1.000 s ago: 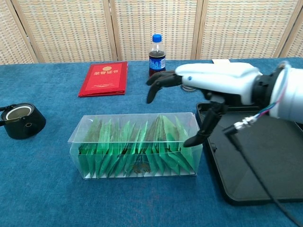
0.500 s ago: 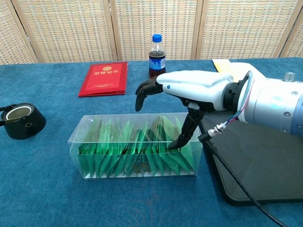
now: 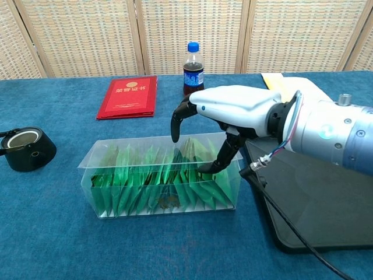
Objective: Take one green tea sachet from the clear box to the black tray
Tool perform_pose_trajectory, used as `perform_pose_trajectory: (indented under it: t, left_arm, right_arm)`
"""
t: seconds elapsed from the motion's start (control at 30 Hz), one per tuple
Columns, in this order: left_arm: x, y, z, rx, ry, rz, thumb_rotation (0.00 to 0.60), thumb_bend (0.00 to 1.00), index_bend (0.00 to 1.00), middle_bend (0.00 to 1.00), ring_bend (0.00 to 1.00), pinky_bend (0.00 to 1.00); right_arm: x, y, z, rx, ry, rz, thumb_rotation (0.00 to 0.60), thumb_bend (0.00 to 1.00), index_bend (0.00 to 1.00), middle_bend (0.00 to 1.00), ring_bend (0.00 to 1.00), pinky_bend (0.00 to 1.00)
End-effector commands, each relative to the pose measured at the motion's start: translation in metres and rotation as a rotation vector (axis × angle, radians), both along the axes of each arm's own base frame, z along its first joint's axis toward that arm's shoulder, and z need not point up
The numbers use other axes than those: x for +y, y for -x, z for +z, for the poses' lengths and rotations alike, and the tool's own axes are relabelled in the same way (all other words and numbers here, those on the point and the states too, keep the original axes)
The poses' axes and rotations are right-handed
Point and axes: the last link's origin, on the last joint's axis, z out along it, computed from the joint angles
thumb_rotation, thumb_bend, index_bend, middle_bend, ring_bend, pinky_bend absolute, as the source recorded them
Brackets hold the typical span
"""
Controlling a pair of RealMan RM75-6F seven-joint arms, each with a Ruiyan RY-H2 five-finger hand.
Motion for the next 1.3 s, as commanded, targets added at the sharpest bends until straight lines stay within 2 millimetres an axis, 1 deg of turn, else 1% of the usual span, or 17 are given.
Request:
perform_pose_trajectory:
  t: [0.03,0.27,0.4,0.57,0.73,0.87,1.13,1.3]
  left_arm:
    - [0.000,0.000,0.001,-0.004,-0.001,0.000,0.600,0.10,0.00,0.00,0.00,0.00]
    - [0.000,0.000,0.004,-0.016,-0.007,0.000,0.600,0.10,0.00,0.00,0.00,0.00]
    - [0.000,0.001,0.007,-0.027,-0.010,0.002,0.600,0.10,0.00,0.00,0.00,0.00]
    - [0.001,0.002,0.009,-0.039,-0.012,0.005,0.600,0.10,0.00,0.00,0.00,0.00]
    - [0.002,0.004,0.011,-0.050,-0.012,0.011,0.600,0.10,0.00,0.00,0.00,0.00]
    - [0.003,0.005,0.009,-0.052,0.009,0.016,0.600,0.10,0.00,0.00,0.00,0.00]
    - [0.010,0.007,0.007,-0.062,0.029,0.028,0.600,0.10,0.00,0.00,0.00,0.00]
    - [0.013,0.009,0.008,-0.068,0.032,0.035,0.600,0.10,0.00,0.00,0.00,0.00]
  right_arm:
    - [-0.002,-0.003,0.002,-0.010,0.012,0.002,0.600,0.43,0.39,0.33,0.12,0.05]
    - [-0.013,-0.015,0.013,-0.060,0.079,0.010,0.600,0.45,0.40,0.32,0.14,0.06]
    - [-0.027,-0.025,0.024,-0.093,0.131,-0.002,0.600,0.45,0.41,0.31,0.14,0.06]
    - [-0.040,-0.032,0.028,-0.103,0.168,-0.029,0.600,0.45,0.41,0.30,0.14,0.06]
    - [-0.051,-0.039,0.025,-0.103,0.187,-0.052,0.600,0.45,0.41,0.29,0.14,0.06]
    - [-0.059,-0.047,0.021,-0.084,0.205,-0.065,0.600,0.45,0.41,0.28,0.14,0.06]
    - [-0.077,-0.061,0.001,-0.024,0.225,-0.108,0.600,0.45,0.41,0.27,0.14,0.06]
    - [-0.085,-0.066,-0.008,0.003,0.237,-0.123,0.600,0.45,0.41,0.26,0.14,0.06]
